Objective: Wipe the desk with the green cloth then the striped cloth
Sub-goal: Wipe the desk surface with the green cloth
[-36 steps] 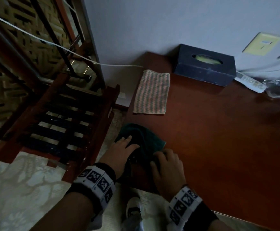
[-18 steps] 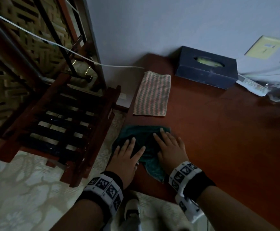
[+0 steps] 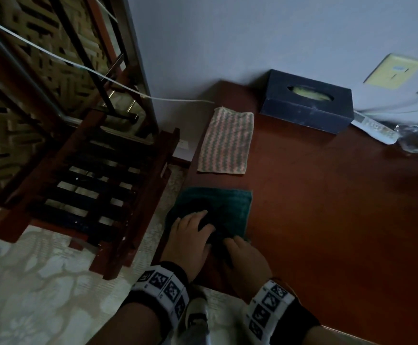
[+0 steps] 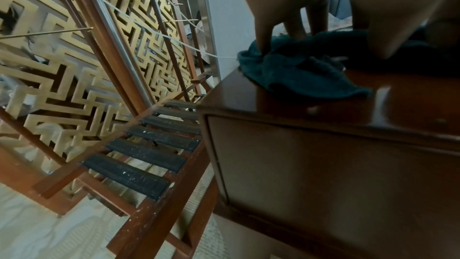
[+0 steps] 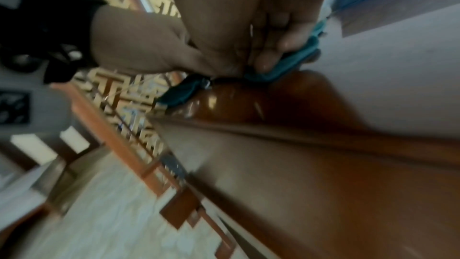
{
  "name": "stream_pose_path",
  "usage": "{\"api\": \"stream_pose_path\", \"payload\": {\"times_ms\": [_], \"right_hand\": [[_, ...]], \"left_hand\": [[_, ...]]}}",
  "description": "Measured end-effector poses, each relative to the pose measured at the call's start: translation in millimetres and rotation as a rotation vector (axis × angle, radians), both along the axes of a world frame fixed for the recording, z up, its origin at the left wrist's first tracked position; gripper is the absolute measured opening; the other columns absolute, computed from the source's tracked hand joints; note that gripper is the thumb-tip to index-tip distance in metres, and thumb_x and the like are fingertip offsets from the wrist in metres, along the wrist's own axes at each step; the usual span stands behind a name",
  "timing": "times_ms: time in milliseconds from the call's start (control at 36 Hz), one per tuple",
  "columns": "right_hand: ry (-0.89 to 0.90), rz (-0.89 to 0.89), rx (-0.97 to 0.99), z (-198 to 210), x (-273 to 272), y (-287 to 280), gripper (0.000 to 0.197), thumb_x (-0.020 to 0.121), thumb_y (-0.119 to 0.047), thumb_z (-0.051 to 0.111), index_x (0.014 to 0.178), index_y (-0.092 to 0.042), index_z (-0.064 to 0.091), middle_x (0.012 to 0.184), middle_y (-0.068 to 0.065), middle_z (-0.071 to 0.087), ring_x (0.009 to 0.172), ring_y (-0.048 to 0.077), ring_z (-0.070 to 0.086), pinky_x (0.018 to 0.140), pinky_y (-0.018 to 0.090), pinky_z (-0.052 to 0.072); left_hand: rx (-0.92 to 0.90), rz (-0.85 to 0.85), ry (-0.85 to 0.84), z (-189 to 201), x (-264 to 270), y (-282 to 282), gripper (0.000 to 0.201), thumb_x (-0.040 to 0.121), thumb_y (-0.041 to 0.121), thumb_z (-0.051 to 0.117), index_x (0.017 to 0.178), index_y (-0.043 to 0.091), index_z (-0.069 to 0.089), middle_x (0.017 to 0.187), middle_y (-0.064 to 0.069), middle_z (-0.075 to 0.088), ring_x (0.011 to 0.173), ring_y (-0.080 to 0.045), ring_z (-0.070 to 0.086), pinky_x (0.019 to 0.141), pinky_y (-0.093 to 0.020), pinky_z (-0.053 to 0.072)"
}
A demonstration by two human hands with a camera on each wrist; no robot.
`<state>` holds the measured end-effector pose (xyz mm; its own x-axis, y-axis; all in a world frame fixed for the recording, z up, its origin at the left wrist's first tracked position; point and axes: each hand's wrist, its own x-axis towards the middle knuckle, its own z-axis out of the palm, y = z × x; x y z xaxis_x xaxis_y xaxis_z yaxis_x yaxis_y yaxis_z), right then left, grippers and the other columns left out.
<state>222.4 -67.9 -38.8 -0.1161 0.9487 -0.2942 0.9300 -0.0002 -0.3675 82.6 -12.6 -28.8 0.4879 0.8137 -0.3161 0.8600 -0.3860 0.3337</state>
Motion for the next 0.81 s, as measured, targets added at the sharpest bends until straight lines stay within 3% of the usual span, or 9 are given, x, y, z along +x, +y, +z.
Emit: {"api": "stream_pose_path", "payload": {"times_ms": [56,139,250,306,472,583,639,694,805], "right_hand": [[0.030,-0.056,-0.034,-1.5,1.5,2.8,0.017,0.093,-0.022,0.048,0.106,-0.014,0.054,0.103,0.003,0.052,0.081,0.019,0.049,0.063,0.023,0.029],[0.170,-0.175,0.055,6.8,3.5,3.5,0.007,0.086,-0.020,0.052,0.084,-0.017,0.047,0.083,-0.005,0.043,0.063,0.009,0.033,0.057,0.022,0.029],[0.300,-0.217,0.187,21.8,6.5,-3.3,0.011,0.075,-0.030,0.043,0.073,-0.021,0.036,0.069,-0.010,0.032,0.058,0.007,0.031,0.053,0.021,0.026],[0.304,-0.139,0.227,29.4,7.9,-8.5,0.010,0.070,-0.032,0.037,0.071,-0.022,0.034,0.069,-0.009,0.032,0.058,0.009,0.029,0.052,0.019,0.024],[0.198,0.085,0.165,30.4,14.6,-24.8,0.015,0.064,-0.031,0.048,0.072,-0.023,0.038,0.070,-0.005,0.041,0.059,0.012,0.030,0.054,0.013,0.017],[0.094,0.219,0.090,19.4,9.1,-28.5,0.015,0.066,-0.035,0.046,0.075,-0.023,0.044,0.075,-0.003,0.047,0.059,0.016,0.042,0.051,0.024,0.029],[0.070,0.250,0.019,16.4,4.8,-28.9,0.022,0.071,-0.038,0.041,0.081,-0.022,0.050,0.084,-0.001,0.051,0.068,0.020,0.048,0.057,0.031,0.036],[0.054,0.262,-0.029,12.7,3.6,-29.0,0.032,0.074,-0.041,0.035,0.089,-0.021,0.055,0.093,0.000,0.053,0.077,0.023,0.049,0.063,0.032,0.035],[0.080,0.176,0.058,8.1,5.1,-31.3,0.019,0.074,-0.037,0.047,0.083,-0.026,0.058,0.083,-0.005,0.055,0.067,0.018,0.054,0.054,0.029,0.041]], "left_hand": [[-0.004,0.000,0.030,-1.7,2.2,-0.8,0.039,0.096,0.031,0.045,0.135,0.031,0.038,0.156,0.003,0.010,0.143,-0.019,0.008,0.118,-0.042,0.008],[-0.004,-0.011,0.072,-2.3,5.1,-1.7,0.044,0.092,0.033,0.049,0.135,0.032,0.036,0.156,0.003,0.008,0.143,-0.020,0.007,0.118,-0.044,0.009],[-0.015,0.010,0.074,0.8,11.0,-3.9,0.048,0.091,0.040,0.049,0.137,0.034,0.033,0.156,0.004,0.008,0.143,-0.020,0.008,0.117,-0.045,0.009],[-0.007,0.001,0.045,3.8,13.0,-2.6,0.050,0.092,0.031,0.049,0.139,0.034,0.032,0.157,0.005,0.008,0.144,-0.019,0.008,0.117,-0.044,0.009],[-0.062,-0.137,0.047,7.5,-0.3,0.1,0.072,0.092,-0.002,0.040,0.148,0.037,0.016,0.159,0.009,-0.001,0.146,-0.016,-0.002,0.118,-0.043,0.004],[-0.144,-0.282,0.170,0.0,-15.5,-5.6,0.079,0.092,0.007,0.047,0.149,0.040,0.002,0.158,0.008,-0.012,0.145,-0.017,-0.013,0.117,-0.044,0.000],[-0.187,-0.304,0.194,-2.1,-21.7,-10.0,0.077,0.093,0.011,0.046,0.149,0.038,0.001,0.157,0.006,-0.017,0.144,-0.018,-0.018,0.116,-0.044,-0.003],[-0.204,-0.311,0.188,-2.6,-25.8,-13.6,0.071,0.095,0.027,0.045,0.149,0.037,0.000,0.156,0.006,-0.022,0.143,-0.018,-0.020,0.115,-0.045,-0.006],[-0.200,-0.297,0.128,-3.7,-28.3,-13.9,0.077,0.087,0.063,0.043,0.149,0.038,0.006,0.155,0.010,-0.020,0.143,-0.014,-0.020,0.113,-0.046,-0.013]]}}
